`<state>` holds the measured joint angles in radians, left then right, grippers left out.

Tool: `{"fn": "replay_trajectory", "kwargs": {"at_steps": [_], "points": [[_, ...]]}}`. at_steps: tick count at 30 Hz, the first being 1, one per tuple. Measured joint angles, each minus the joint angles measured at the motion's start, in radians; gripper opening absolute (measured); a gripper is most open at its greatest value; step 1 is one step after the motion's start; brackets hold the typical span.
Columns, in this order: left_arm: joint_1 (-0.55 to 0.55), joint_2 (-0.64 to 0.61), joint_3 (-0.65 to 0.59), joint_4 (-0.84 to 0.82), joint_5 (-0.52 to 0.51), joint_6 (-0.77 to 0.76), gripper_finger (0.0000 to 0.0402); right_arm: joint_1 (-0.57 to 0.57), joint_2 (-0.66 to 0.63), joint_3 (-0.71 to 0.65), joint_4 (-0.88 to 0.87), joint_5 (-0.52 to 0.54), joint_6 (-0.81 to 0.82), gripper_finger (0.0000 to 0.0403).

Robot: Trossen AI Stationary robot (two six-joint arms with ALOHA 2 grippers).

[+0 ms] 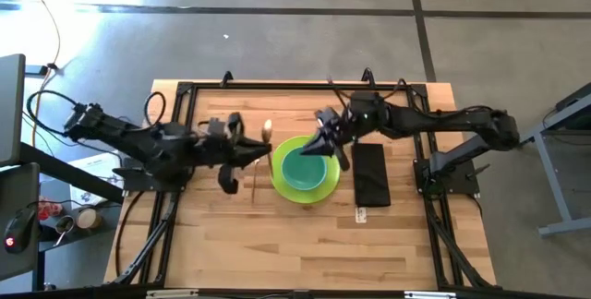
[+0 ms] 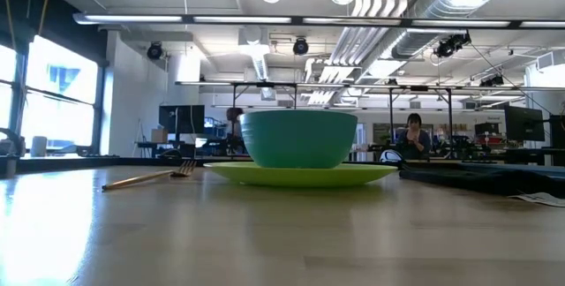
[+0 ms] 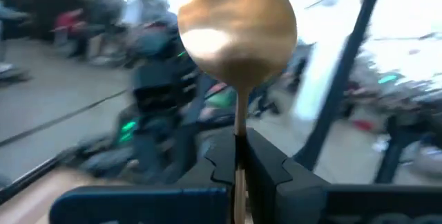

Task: Set table place
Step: Put the gold spoon into the blue bowl

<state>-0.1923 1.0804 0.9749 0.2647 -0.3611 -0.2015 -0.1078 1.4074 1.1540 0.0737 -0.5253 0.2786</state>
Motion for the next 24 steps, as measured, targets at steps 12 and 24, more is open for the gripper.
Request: {"fn": "replay_trajectory", "kwargs": {"at_steps": [12,24], "points": [[0.471,0.204,-0.202,0.617,0.647,-0.285,0.0000,-0.043,0.046,-0.002,0.066,-0.107,0.097,0.0000],[0.509,0.288,-0.174,0.716,0.727,-0.323,0.0000,-0.048,0.046,0.001,-0.072,0.028,0.061,0.0009]]}}
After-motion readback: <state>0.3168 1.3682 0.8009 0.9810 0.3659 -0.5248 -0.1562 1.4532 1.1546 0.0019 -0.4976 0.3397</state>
